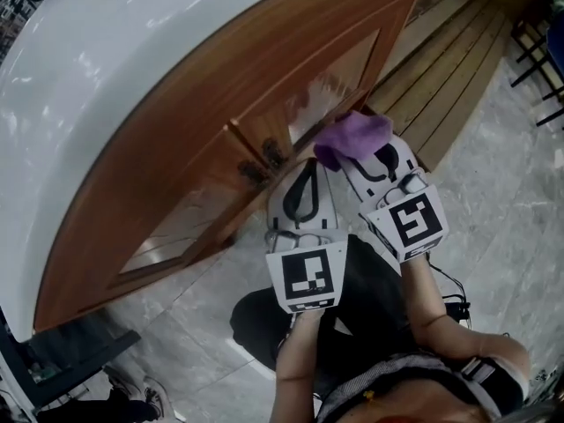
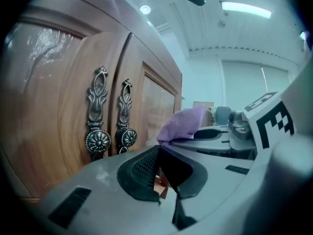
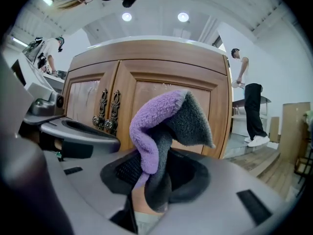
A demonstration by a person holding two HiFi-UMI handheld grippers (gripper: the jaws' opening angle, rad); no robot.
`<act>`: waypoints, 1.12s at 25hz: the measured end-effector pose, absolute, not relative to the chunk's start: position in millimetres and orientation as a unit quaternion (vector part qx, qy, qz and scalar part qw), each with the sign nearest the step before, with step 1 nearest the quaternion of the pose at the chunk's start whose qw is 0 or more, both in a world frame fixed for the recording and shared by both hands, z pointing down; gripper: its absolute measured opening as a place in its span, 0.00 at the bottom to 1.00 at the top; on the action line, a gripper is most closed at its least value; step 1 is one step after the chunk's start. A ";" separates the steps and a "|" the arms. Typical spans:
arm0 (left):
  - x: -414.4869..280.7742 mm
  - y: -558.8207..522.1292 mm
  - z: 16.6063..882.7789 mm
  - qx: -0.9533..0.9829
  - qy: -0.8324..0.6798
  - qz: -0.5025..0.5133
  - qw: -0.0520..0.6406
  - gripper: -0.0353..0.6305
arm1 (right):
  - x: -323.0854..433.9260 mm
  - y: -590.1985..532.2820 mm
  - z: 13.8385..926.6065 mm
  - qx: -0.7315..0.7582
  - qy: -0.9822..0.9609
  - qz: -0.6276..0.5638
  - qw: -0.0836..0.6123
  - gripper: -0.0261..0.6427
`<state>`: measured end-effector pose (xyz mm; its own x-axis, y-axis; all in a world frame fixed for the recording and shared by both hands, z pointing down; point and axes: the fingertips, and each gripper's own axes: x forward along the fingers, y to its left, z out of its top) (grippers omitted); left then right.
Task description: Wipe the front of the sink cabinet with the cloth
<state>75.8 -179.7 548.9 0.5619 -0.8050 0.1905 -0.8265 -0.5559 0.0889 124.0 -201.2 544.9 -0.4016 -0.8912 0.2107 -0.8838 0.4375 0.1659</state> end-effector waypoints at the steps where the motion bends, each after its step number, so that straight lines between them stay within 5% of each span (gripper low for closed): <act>1: 74.6 -179.4 547.3 0.878 -0.467 0.069 0.076 0.06 | 123.8 -201.4 544.0 0.531 -0.837 -0.010 0.133 0.31; 9: 58.2 -178.1 533.9 0.865 -0.486 0.088 0.087 0.06 | 118.0 -196.9 527.2 0.536 -0.830 0.022 0.155 0.31; 14: 51.6 -158.5 517.2 0.843 -0.507 0.072 0.165 0.06 | 106.8 -182.9 490.5 0.513 -0.839 0.028 0.180 0.31; 28: 19.3 -109.3 343.7 0.794 -0.573 0.119 0.164 0.06 | 83.0 -138.1 338.5 0.458 -0.864 0.066 0.197 0.31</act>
<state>19.3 -109.3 343.7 0.3138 -0.8712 0.3774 -0.9495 -0.2884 0.1238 83.0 -138.1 338.5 -0.5026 -0.7662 0.4005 -0.8179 0.5715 0.0669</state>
